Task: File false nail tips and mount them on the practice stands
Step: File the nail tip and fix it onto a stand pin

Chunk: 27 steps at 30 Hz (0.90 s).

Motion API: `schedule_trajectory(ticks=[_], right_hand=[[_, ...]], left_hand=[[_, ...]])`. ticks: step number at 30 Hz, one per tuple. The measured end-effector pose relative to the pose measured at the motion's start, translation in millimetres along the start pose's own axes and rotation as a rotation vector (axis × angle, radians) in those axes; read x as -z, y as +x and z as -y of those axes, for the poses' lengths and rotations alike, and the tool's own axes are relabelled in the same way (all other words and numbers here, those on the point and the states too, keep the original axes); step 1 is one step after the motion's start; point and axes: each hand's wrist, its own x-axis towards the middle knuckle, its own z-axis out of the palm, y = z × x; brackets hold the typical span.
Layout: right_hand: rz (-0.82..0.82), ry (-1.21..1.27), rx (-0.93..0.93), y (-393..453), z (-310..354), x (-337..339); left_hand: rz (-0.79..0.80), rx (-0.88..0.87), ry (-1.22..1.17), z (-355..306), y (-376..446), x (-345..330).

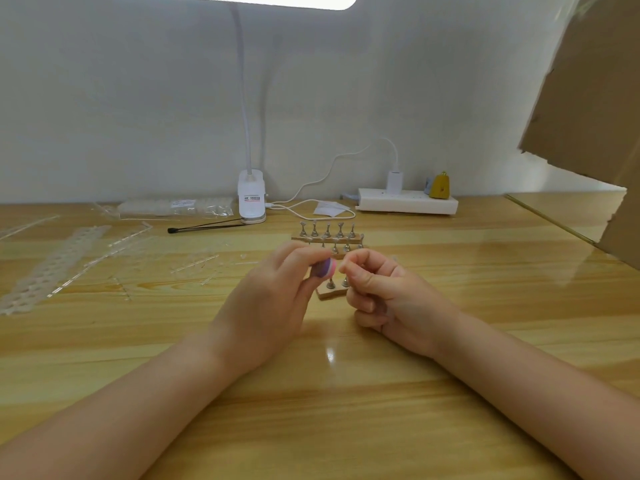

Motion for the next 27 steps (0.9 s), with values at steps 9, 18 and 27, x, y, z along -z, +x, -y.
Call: schedule_trajectory(ticks=[9,18,27], right_hand=[[-0.016,-0.001,-0.003,-1,2,-2],[-0.009,-0.037,-0.006,-1,0,-1],[-0.001,-0.014,-0.104,0,3,1]], left_hand=[[0.018,0.044,0.005,-4,-2,-5],[-0.054,-0.132,0.061,-6,0,-1],[-0.066,-0.210,0.274,4,2,6]])
